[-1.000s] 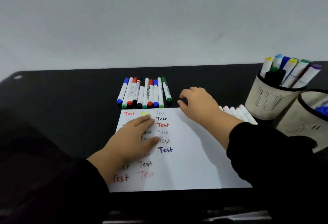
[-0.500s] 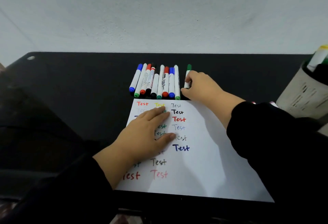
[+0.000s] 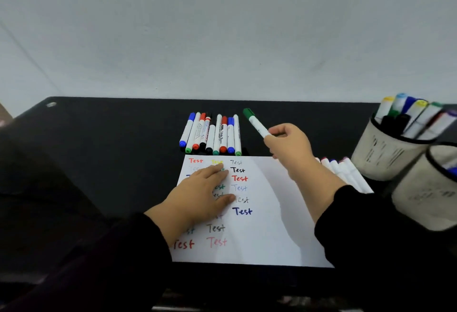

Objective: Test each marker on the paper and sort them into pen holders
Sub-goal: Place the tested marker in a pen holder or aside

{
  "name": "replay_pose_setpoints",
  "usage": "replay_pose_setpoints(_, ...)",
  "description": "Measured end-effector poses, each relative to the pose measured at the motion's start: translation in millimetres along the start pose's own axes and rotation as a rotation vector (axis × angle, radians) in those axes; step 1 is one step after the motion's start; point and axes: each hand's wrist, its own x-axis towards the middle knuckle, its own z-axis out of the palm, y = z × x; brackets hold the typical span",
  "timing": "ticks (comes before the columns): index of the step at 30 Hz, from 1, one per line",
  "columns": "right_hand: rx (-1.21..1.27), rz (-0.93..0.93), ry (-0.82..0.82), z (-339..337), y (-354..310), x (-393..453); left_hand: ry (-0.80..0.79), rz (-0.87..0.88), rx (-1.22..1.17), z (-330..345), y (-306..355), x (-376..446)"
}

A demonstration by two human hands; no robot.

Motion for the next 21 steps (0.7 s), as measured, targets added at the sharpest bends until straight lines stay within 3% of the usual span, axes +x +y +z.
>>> replay_pose_setpoints(3, 0.105, 0.032, 0.017, -18.7, 0.2, -34.0, 0.027, -0.04, -0.069, -5.3, 7.0, -4.0)
replay_pose_setpoints(7, 0.194, 0.058, 0.016, -37.0, 10.3, -73.4, 0.185, -0.081, -0.325, -3.8, 18.4, -23.2)
replay_pose_setpoints(11, 0.247, 0.119, 0.018, -41.5, 19.1, -95.5, 0.248, -0.065, -0.531, 3.0, 26.7, -49.1)
replay_pose_setpoints(18, 0.381, 0.137, 0.007, -30.2, 22.4, -110.0, 0.296, -0.068, -0.686, 13.7, 32.5, -71.4)
replay_pose_setpoints(21, 0.501, 0.111, -0.096, -18.5, 27.9, -111.9, 0.316, -0.095, -0.683, 14.1, 29.1, -74.3)
